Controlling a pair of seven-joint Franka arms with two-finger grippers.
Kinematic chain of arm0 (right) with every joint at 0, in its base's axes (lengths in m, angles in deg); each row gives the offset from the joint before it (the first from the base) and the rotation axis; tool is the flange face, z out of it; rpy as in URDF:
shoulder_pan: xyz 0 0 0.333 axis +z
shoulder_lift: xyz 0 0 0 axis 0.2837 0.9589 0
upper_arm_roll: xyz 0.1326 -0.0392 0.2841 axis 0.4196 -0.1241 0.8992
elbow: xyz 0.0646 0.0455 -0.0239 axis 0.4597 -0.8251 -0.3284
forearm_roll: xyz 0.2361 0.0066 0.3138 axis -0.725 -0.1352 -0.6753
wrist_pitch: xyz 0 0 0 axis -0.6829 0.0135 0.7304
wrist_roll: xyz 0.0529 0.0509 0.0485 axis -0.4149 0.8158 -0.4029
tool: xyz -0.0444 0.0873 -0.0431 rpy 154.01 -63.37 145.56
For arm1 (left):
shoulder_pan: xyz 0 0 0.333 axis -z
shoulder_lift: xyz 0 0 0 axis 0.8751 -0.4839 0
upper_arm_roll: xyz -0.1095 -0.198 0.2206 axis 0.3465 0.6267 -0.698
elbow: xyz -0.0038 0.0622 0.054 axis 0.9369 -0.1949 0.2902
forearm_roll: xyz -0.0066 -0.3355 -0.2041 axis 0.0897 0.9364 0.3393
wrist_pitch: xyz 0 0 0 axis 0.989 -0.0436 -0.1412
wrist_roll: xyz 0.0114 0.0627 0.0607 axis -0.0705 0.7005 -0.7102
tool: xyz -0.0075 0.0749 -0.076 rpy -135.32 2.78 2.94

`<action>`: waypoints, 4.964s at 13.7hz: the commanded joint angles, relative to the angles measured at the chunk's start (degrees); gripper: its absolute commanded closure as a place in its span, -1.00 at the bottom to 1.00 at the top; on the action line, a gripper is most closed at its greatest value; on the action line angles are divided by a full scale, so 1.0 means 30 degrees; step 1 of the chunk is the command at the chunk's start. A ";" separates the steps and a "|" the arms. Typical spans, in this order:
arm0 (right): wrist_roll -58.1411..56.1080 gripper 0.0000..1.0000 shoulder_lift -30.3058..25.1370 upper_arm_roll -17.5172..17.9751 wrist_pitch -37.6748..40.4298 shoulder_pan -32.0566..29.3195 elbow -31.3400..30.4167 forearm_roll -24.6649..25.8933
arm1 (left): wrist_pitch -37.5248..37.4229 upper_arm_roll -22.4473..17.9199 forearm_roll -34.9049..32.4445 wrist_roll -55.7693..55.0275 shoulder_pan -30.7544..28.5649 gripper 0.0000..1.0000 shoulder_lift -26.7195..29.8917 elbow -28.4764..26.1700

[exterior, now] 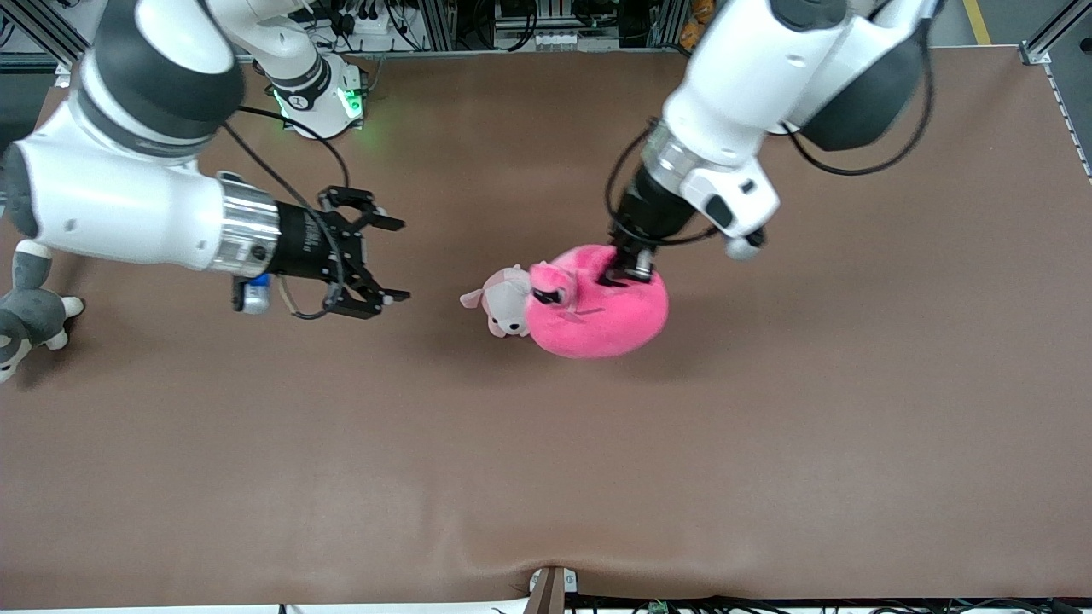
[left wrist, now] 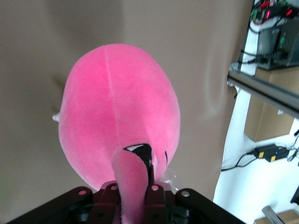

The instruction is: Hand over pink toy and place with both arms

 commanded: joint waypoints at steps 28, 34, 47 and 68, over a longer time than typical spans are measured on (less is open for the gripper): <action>0.2957 1.00 0.0912 -0.0291 0.4228 -0.5380 0.2958 0.2193 | -0.2802 -0.0573 -0.2085 1.1396 -0.3499 -1.00 -0.1274 0.1113; -0.5590 1.00 0.1263 -0.0290 0.7078 -1.0451 0.0827 0.2105 | -0.4625 -0.0426 -0.1763 2.1796 -0.8219 -1.00 0.1884 -0.2160; -1.6876 -0.07 0.2932 -0.0349 0.2038 -1.3736 -0.7271 0.1720 | -0.9897 -0.2594 -0.4574 3.9998 -0.9016 -1.00 0.5493 -0.3604; -1.8025 -1.00 0.1444 -0.0145 0.9712 -0.6883 0.7994 1.0661 | -0.9872 -0.2360 -0.2759 4.1122 -1.0100 -1.00 0.7457 -0.4892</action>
